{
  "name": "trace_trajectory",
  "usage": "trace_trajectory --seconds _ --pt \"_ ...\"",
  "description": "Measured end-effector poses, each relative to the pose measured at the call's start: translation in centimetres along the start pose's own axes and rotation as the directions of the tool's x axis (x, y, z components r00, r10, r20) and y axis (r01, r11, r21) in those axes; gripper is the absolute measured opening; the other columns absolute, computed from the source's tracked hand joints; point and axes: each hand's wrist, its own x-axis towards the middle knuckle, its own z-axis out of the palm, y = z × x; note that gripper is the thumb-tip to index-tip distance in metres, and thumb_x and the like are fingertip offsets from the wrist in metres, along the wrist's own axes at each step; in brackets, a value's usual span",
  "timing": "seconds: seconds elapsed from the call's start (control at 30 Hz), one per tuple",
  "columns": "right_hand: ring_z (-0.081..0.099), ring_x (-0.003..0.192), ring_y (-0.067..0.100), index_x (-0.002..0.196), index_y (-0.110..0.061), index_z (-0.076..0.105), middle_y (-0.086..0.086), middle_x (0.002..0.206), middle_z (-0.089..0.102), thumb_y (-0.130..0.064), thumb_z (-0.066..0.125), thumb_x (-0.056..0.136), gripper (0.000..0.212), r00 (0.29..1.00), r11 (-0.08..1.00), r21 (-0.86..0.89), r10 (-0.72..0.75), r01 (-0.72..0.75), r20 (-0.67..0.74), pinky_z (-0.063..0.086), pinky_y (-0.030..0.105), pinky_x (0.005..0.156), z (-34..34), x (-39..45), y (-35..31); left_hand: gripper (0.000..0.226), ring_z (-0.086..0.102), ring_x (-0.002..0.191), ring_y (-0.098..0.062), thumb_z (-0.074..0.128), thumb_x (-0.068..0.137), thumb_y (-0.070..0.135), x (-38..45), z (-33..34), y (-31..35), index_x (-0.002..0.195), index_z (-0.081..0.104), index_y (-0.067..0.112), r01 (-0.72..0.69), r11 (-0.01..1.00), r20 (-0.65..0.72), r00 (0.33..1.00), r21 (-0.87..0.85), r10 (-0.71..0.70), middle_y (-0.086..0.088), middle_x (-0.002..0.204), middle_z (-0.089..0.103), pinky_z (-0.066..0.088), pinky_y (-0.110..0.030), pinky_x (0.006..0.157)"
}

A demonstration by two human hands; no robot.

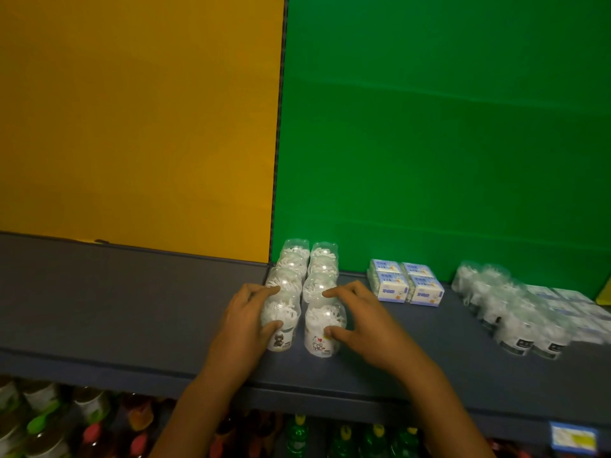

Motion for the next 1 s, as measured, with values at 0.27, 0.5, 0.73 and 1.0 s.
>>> trace_trajectory --seconds 0.27,0.5,0.73,1.0 --pt "0.046 0.12 0.008 0.131 -0.035 0.047 -0.012 0.132 0.044 -0.025 0.074 0.084 0.055 0.999 0.998 -0.043 0.047 -0.046 0.022 0.036 0.02 0.096 -0.3 0.9 0.0 0.053 0.051 0.107 -0.017 0.082 0.069 0.027 0.1 0.9 0.3 0.117 0.059 0.026 -0.039 0.999 -0.052 0.998 -0.01 0.039 0.003 0.114 0.049 0.05 -0.035 0.088" --pt "0.045 0.121 0.007 0.133 -0.035 0.045 -0.012 0.132 0.043 -0.033 0.073 0.085 0.056 0.998 0.998 -0.046 0.045 -0.043 0.051 0.041 0.026 0.103 -0.6 1.2 -0.4 0.056 0.05 0.108 -0.012 0.082 0.07 0.027 0.7 0.4 -0.8 0.121 0.057 0.028 -0.055 0.998 0.007 0.998 -0.044 0.055 0.008 0.115 0.048 0.048 -0.031 0.092" --pt "0.042 0.121 0.008 0.136 -0.032 0.05 -0.005 0.132 0.045 -0.039 0.047 0.1 0.036 0.994 0.999 0.014 0.037 -0.036 -0.101 0.034 0.026 0.102 -0.8 3.7 -0.2 0.032 0.054 0.106 -0.012 0.06 0.091 0.029 4.4 -1.0 -1.1 0.123 0.062 0.022 0.024 0.979 -0.036 0.999 -0.202 -0.032 0.001 0.115 0.057 0.042 -0.022 0.089" --pt "0.055 0.094 0.01 0.119 -0.029 0.063 -0.005 0.112 0.056 -0.018 0.06 0.094 0.027 0.992 0.995 -0.044 0.09 -0.095 -0.091 0.042 0.023 0.082 -0.1 6.2 1.6 0.029 0.058 0.094 -0.007 0.071 0.082 0.009 7.6 0.3 -2.3 0.11 0.07 0.017 0.133 0.958 0.117 0.987 -0.254 -0.106 -0.004 0.116 0.064 0.046 -0.013 0.08"
